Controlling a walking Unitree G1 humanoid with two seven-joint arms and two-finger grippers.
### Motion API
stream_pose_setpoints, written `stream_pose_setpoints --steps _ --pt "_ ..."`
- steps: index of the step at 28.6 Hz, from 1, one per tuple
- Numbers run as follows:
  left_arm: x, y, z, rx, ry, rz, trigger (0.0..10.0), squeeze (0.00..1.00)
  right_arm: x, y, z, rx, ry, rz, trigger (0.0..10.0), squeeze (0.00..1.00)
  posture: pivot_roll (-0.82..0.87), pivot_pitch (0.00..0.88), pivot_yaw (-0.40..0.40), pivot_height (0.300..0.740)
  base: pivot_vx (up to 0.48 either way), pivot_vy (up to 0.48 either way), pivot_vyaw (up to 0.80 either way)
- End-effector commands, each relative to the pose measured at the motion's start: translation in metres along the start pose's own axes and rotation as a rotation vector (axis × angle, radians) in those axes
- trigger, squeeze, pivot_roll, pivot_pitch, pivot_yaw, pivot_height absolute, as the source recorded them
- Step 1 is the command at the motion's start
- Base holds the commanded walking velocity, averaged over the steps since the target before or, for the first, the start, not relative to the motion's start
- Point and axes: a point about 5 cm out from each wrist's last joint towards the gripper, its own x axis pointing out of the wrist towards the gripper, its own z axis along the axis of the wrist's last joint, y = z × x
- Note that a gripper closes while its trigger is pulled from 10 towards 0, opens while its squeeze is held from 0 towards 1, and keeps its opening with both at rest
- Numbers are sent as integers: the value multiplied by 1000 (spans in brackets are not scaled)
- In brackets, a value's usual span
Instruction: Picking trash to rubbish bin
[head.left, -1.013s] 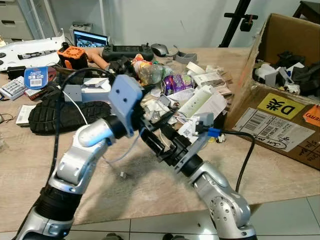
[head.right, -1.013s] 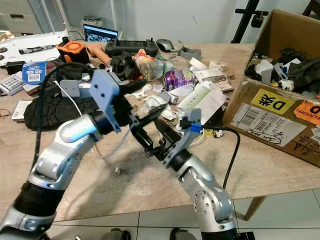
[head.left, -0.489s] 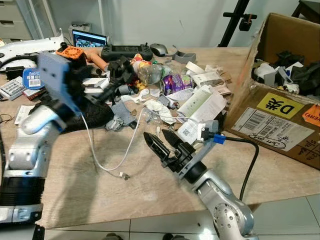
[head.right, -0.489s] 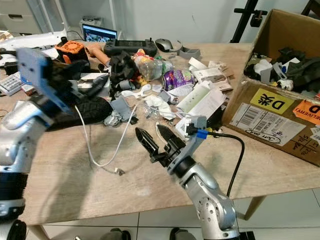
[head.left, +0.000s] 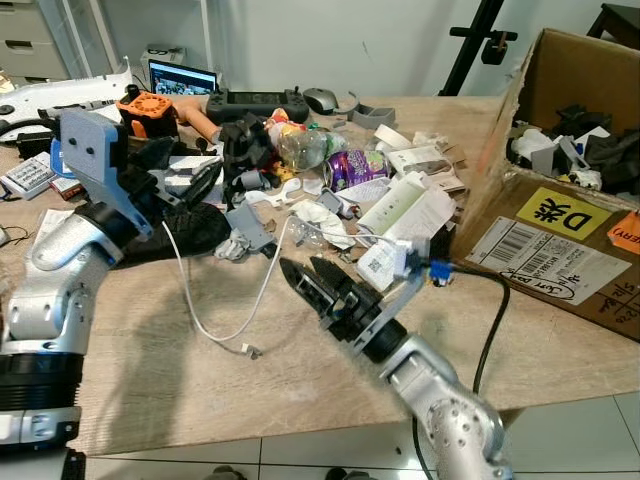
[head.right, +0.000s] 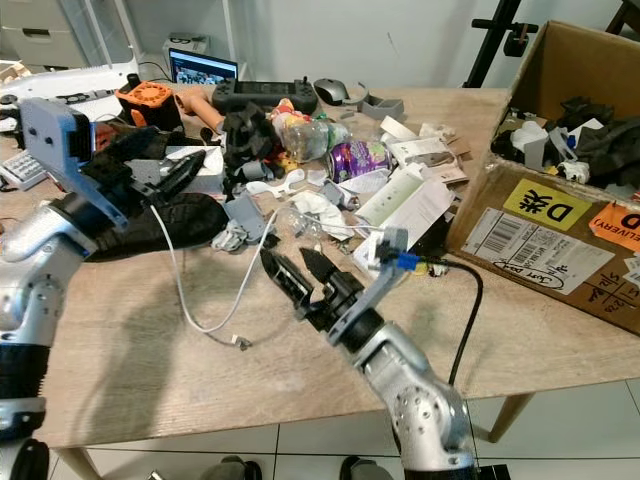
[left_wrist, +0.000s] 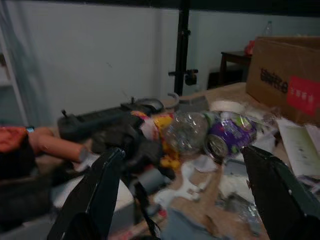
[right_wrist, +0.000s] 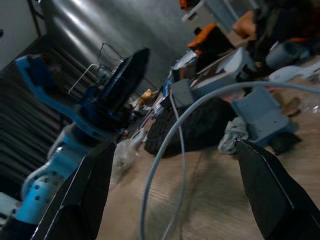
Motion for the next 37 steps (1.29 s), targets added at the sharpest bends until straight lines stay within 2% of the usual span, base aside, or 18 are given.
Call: stream_pose_setpoints --steps 1,7,8,9,12,14,17,21,24,26,34,37 --pt "2 -7 -4 -8 4 -6 10000 0 4 3 -6 105 4 34 10000 0 60 191 -20 740 0 0 0" --pt "7 -18 -10 -12 9 -3 10000 0 2 4 -16 172 101 71 10000 0 50 161 -10 740 0 0 0" --pt "12 -23 -10 5 6 7 10000 0 5 -9 -20 185 112 -8 10000 0 58 187 -16 740 0 0 0" --pt "13 -24 -9 8 -3 16 10000 0 8 -16 -18 193 92 -47 10000 0 58 176 -6 740 0 0 0" --pt "14 -24 -6 8 -12 26 10000 0 12 -23 -16 201 66 -81 10000 0 56 165 -2 740 0 0 0" --pt "15 -23 -2 112 -14 29 10000 0 29 -49 -4 275 -30 -158 10000 0 70 187 -3 740 0 0 0" --pt "14 -19 2 134 -29 57 10000 0 34 -53 -2 290 -38 -154 10000 0 73 180 -2 740 0 0 0" --pt "15 -14 6 147 -43 91 10000 0 40 -55 2 319 -41 -128 10000 0 80 188 -9 740 0 0 0" --pt "9 -1 13 193 -53 165 10000 0 57 -54 0 434 -12 -36 10000 0 93 204 -13 740 0 0 0" --pt "9 1 15 201 -56 172 10000 0 62 -53 -1 445 6 -13 10000 0 100 207 -22 740 0 0 0" --pt "9 1 15 201 -56 172 10000 0 62 -53 -1 445 6 -13 10000 0 100 207 -22 740 0 0 0" --pt "8 2 15 209 -58 183 10000 0 70 -45 -4 435 60 40 10000 0 103 225 -25 740 0 0 0"
